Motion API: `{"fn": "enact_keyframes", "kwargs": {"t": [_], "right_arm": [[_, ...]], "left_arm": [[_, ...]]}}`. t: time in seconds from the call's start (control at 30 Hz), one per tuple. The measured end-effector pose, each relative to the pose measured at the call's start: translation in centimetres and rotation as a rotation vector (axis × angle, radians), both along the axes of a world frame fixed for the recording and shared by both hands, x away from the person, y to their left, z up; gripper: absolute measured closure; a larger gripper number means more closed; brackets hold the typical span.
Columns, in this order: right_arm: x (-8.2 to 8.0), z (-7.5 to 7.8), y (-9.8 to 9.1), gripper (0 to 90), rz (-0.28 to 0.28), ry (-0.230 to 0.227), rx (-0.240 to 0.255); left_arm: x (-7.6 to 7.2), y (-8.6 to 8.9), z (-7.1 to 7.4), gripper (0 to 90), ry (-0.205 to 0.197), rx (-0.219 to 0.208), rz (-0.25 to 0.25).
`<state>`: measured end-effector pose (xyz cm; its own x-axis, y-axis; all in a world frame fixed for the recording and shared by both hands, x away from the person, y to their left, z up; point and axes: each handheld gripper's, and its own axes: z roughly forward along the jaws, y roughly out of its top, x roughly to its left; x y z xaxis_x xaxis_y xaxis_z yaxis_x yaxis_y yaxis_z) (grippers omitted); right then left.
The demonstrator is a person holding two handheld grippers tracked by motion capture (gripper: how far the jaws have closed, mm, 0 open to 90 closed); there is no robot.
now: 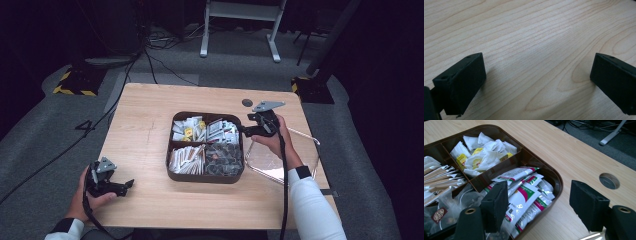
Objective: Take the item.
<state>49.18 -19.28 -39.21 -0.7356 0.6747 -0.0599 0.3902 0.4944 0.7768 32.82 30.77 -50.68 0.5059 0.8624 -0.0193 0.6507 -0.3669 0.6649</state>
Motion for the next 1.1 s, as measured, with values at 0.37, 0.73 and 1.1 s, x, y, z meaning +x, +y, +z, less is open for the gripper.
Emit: {"fn": "enact_keyframes", "kwargs": {"t": [0.37, 0.73, 1.1], "right_arm": [[1.7, -1.1, 3.8, 33.8, 0.025, 0.039, -0.015], [3.5, -3.4, 7.0, 33.4, 0.03, 0.105, -0.028], [4.9, -5.2, 8.5, 32.8, -0.027, 0.158, -0.101]], "left_arm": [[0.0, 0.0, 0.0, 0.5, 0.0, -0.001, 0.002], [0.0, 0.0, 0.0, 0.5, 0.0, -0.001, 0.001], [0.0, 0.0, 0.0, 0.5, 0.0, -0.001, 0.0]]}}
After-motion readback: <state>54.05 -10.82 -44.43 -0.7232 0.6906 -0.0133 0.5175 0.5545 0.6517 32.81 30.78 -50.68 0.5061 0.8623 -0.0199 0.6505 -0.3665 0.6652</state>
